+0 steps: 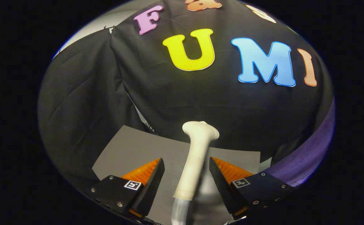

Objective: Iron the clothes twice with a garment steamer, once on the left side and once on the right side.

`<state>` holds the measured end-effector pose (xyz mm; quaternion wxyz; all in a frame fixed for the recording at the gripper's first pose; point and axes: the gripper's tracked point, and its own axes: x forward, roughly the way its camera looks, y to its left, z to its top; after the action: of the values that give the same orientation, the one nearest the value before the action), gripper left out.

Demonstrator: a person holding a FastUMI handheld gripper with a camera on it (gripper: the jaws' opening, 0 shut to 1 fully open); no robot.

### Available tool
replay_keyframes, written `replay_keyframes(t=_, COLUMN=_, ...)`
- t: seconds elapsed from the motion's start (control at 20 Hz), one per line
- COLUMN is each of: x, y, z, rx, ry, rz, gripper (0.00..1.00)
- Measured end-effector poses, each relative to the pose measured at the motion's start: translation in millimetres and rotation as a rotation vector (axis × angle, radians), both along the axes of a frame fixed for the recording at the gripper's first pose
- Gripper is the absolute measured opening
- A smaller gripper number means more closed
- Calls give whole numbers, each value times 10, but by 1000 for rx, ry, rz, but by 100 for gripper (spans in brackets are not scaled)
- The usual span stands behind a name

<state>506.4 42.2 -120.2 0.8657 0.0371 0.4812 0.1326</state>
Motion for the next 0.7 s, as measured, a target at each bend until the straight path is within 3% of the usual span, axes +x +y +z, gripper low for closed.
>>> replay_keyframes(t=0.2, x=97, y=-35, z=-395, rx=-24, ry=74, rz=16, gripper=85)
replay_keyframes(t=0.3, x=97, y=-12, z=-507, rx=4, ry=107, rz=12, gripper=79)
replay_keyframes(t=0.45, x=105, y=26, z=-578, rx=69, ry=133, rz=4, gripper=63)
replay_keyframes(t=0.6, x=91, y=3, z=-537, rx=89, ry=140, rz=4, gripper=61)
replay_keyframes(t=0.7, x=49, y=20, z=-496, rx=135, ry=146, rz=-4, gripper=51)
